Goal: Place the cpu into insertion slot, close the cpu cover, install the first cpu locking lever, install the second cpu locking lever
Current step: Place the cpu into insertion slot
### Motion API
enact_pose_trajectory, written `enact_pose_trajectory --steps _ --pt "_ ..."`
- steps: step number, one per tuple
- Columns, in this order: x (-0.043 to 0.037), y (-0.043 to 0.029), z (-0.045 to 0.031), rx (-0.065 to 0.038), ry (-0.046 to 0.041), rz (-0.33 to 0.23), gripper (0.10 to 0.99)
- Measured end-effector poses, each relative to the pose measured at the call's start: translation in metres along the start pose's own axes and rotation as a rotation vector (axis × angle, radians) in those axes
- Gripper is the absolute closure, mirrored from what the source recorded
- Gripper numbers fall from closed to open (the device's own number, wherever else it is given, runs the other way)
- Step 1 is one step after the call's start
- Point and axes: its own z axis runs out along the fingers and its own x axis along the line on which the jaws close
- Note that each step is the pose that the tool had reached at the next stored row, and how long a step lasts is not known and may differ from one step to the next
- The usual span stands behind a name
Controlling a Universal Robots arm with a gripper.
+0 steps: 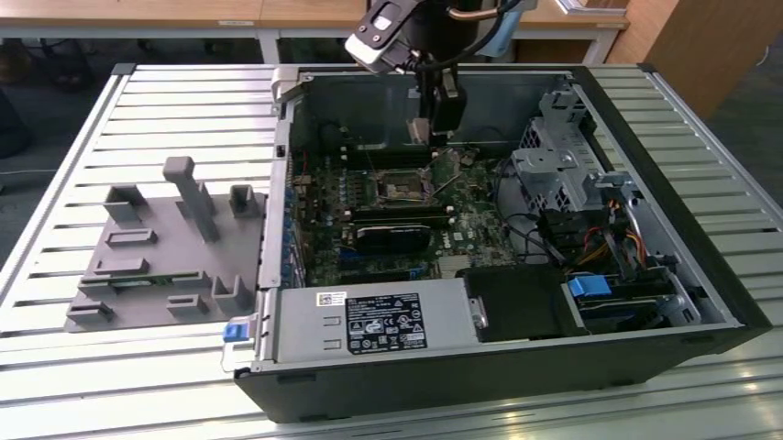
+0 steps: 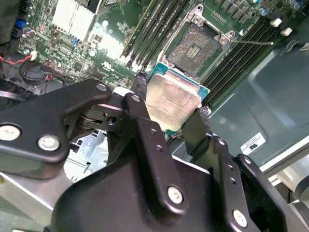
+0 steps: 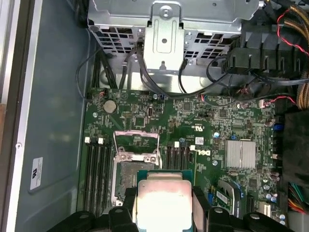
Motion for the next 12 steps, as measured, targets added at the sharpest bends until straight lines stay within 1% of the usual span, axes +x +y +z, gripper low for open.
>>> enact_pose_trajectory --steps 5,12 --pt "0.0009 -0.0006 0.0042 0.005 0.0001 0.0 0.545" --pt "0.0058 -0.0008 0.0092 0.014 0.0008 0.0 0.545"
